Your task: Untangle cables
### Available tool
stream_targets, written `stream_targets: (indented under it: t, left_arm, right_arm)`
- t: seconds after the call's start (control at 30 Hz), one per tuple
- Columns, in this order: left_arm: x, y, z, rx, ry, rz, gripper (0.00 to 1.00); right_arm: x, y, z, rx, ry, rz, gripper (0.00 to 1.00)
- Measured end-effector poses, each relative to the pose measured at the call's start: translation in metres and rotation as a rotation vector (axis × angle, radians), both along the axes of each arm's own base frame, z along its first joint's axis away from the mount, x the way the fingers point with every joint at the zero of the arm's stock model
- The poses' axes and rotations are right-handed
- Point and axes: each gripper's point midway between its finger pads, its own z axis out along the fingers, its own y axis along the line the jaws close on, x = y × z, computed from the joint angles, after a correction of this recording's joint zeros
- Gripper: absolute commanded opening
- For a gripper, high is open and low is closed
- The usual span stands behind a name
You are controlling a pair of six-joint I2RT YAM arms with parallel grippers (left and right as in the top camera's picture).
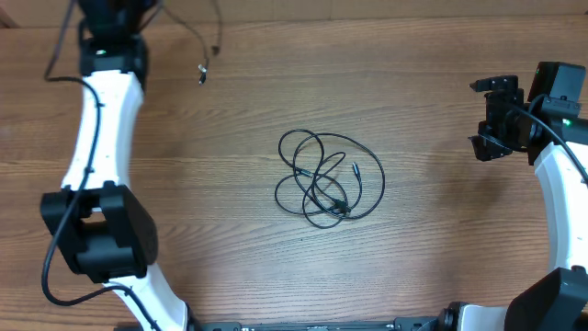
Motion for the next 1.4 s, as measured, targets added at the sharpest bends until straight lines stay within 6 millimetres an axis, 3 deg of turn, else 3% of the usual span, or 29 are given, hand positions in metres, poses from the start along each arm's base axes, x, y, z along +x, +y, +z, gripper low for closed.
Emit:
stream_targets:
  t: [0.3,0.47,0.57,0.63,0.7,0.73,0.77,0.8,0.83,0.87,1.13,1.3,1.4]
  left_arm:
    - [-0.022,0.174,-0.106,0.534,0.312,0.175,0.04]
    - [-0.033,0.230,-0.161,0.736,0.435,0.180,0.04]
    - [-0.033,0.253,-0.172,0.860,0.435,0.194,0.04]
    - [-0.033,0.264,-0.164,0.945,0.403,0.219,0.04]
    - [-0.033,0.276,-0.143,1.043,0.343,0.255,0.04]
    - [-0.034,0.279,-0.138,1.065,0.334,0.265,0.59]
    - [-0.037,0.283,-0.138,1.092,0.342,0.265,0.73]
    - [-0.038,0.285,-0.142,1.108,0.362,0.255,0.80]
    - [-0.040,0.285,-0.150,1.113,0.392,0.235,0.95]
    - [-0.041,0.285,-0.157,1.119,0.416,0.219,1.00]
    - [-0.053,0.279,-0.255,1.032,0.636,0.049,1.00]
    - [-0.056,0.275,-0.263,0.969,0.658,0.036,1.00]
    - [-0.074,0.278,-0.280,0.900,0.777,0.054,1.00]
  right_arm:
    - [0.000,0.000,0.000,0.000,0.000,0.000,1.00]
    - [0.000,0.000,0.000,0.000,0.000,0.000,1.00]
    - [0.000,0.000,0.000,0.000,0.001,0.000,1.00]
    - [0.000,0.000,0.000,0.001,0.001,-0.001,1.00]
    - [0.000,0.000,0.000,0.000,0.000,0.000,1.00]
    - [0.000,0.000,0.000,0.000,0.001,0.000,1.00]
    - [0.000,0.000,0.000,0.000,0.000,0.000,1.00]
    - [0.000,0.000,0.000,0.000,0.000,0.000,1.00]
    - [0.000,0.000,0.000,0.000,0.000,0.000,1.00]
    - [0.000,0.000,0.000,0.000,0.001,0.000,1.00]
    - [0.000,0.000,0.000,0.000,0.001,0.000,1.00]
    - [0.000,0.000,0.000,0.000,0.001,-0.001,1.00]
    - [0.000,0.000,0.000,0.000,0.000,0.000,1.00]
